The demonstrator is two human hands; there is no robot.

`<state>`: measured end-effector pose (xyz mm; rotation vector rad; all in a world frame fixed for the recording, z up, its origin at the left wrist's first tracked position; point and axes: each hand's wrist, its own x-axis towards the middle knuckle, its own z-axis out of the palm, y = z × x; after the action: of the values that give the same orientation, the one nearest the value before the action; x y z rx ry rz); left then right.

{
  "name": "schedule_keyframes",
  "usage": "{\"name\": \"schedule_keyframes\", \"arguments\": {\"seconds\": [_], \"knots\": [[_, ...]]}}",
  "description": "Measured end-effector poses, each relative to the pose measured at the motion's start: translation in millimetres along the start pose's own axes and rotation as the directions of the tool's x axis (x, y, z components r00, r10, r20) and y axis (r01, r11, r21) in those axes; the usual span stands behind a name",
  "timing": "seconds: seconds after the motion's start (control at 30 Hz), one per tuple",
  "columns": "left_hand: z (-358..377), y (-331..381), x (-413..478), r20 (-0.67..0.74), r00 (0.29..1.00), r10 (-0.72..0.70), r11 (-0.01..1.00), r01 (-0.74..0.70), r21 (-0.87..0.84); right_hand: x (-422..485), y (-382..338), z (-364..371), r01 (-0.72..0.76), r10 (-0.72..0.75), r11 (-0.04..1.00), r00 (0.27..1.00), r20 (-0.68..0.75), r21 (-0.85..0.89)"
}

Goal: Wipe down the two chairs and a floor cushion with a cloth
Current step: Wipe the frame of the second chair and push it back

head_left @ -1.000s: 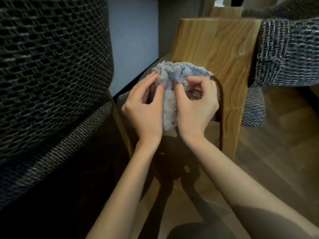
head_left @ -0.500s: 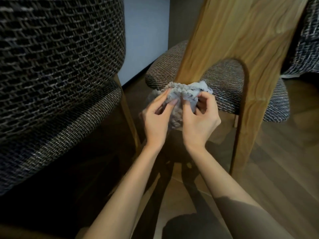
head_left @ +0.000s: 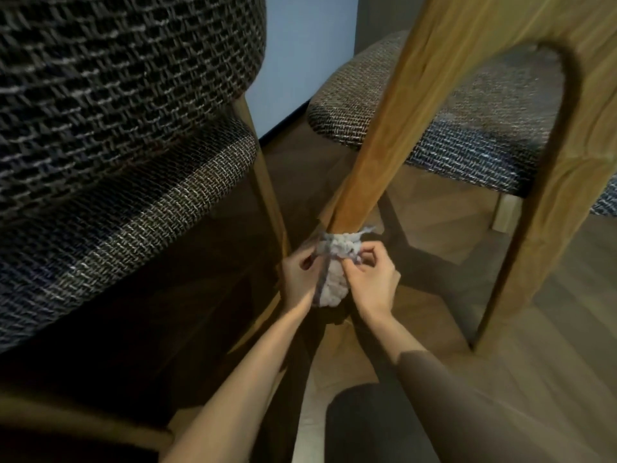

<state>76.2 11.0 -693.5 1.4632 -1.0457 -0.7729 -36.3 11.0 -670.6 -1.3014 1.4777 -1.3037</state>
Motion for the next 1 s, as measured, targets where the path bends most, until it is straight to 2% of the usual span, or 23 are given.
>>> {"name": "schedule_keyframes", "arguments": {"seconds": [0.13, 0.23, 0.3, 0.4, 0.47, 0.53, 0.63, 0.7, 0.77, 0.87, 1.0], "knots": [[-7, -41, 7, 0.067, 0.998, -0.001, 0.969, -0.016, 0.247, 0, 36, 29, -0.187, 0.188, 0.982, 0.982, 0.038, -0.016], [-8, -61, 14, 0.095, 0.992, -0.082, 0.936, 0.044, 0.349, 6, 60, 48, -0.325, 0.330, 0.941, 0.942, 0.053, -0.092], [-7, -71, 18, 0.127, 0.981, -0.150, 0.904, 0.083, 0.419, 9, 75, 55, -0.424, 0.437, 0.898, 0.892, 0.119, -0.116], [-5, -76, 22, 0.163, 0.958, -0.237, 0.869, 0.134, 0.477, 11, 86, 61, -0.484, 0.510, 0.860, 0.833, 0.216, -0.165], [-5, -75, 22, 0.149, 0.959, -0.243, 0.863, 0.143, 0.485, 14, 85, 61, -0.463, 0.496, 0.866, 0.844, 0.203, -0.191], [-7, -69, 18, 0.111, 0.970, -0.216, 0.883, 0.145, 0.447, 15, 78, 56, -0.396, 0.428, 0.891, 0.895, 0.123, -0.223], [-5, -45, 9, 0.032, 0.988, -0.151, 0.944, 0.135, 0.302, 7, 59, 46, -0.201, 0.207, 0.955, 0.978, 0.002, -0.216], [-2, -21, 2, -0.017, 0.991, -0.131, 0.972, 0.132, 0.194, -1, 41, 38, -0.072, 0.060, 0.982, 0.996, -0.073, -0.172], [3, 7, -4, -0.043, 0.994, -0.105, 0.992, 0.107, 0.061, -5, 20, 27, 0.040, -0.058, 0.992, 0.986, -0.157, -0.116], [13, 54, -17, -0.120, 0.993, 0.006, 0.991, -0.022, -0.131, -3, -17, 3, 0.204, -0.209, 0.978, 0.945, -0.250, -0.045], [26, 119, -26, -0.227, 0.962, 0.153, 0.963, -0.197, -0.185, 8, -75, -33, 0.455, -0.445, 0.889, 0.828, -0.340, -0.055]]}}
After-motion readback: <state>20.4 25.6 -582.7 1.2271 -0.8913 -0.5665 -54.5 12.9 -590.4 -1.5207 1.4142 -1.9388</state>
